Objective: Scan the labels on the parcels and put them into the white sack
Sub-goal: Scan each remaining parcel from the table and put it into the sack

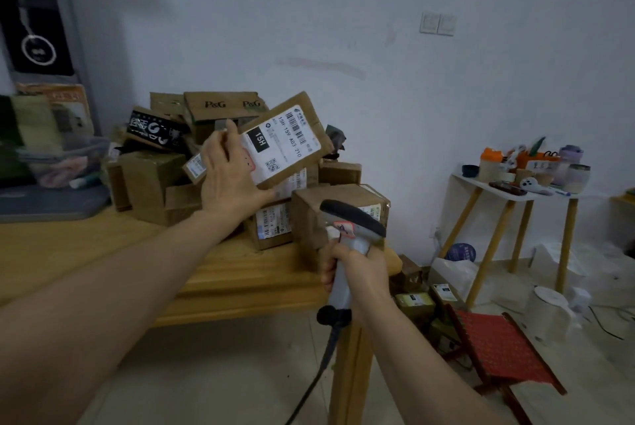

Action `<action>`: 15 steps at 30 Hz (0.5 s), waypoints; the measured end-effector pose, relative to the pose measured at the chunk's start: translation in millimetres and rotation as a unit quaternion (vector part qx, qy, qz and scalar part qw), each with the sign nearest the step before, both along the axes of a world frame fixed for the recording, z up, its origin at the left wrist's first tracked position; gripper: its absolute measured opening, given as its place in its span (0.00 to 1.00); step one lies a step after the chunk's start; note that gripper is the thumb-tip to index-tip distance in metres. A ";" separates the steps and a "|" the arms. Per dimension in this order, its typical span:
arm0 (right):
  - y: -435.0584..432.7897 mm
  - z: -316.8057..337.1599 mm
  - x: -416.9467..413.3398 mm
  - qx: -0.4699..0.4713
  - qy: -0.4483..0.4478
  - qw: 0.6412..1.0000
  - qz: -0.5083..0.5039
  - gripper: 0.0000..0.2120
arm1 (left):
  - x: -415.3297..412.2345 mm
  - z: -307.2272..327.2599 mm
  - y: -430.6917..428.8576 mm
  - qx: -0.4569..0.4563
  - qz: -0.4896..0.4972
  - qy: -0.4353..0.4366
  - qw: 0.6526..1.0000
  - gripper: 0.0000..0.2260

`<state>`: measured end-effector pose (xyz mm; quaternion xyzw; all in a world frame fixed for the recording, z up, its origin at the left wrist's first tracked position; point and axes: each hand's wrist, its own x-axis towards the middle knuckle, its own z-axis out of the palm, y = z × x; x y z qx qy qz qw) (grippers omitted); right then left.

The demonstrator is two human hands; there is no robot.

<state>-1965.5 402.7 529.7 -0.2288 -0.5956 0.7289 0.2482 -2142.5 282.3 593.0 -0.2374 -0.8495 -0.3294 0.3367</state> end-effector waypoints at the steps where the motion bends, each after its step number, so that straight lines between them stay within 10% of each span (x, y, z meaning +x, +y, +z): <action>1: -8.7 6.9 2.6 -0.006 0.016 1.000 0.007 0.05 | 3.1 -3.2 -10.3 0.011 0.019 -0.011 1.000 0.60; 15: -139.5 62.8 12.6 -0.056 0.084 0.986 0.131 0.07 | 39.2 -26.3 -113.6 0.112 0.155 -0.056 0.980 0.52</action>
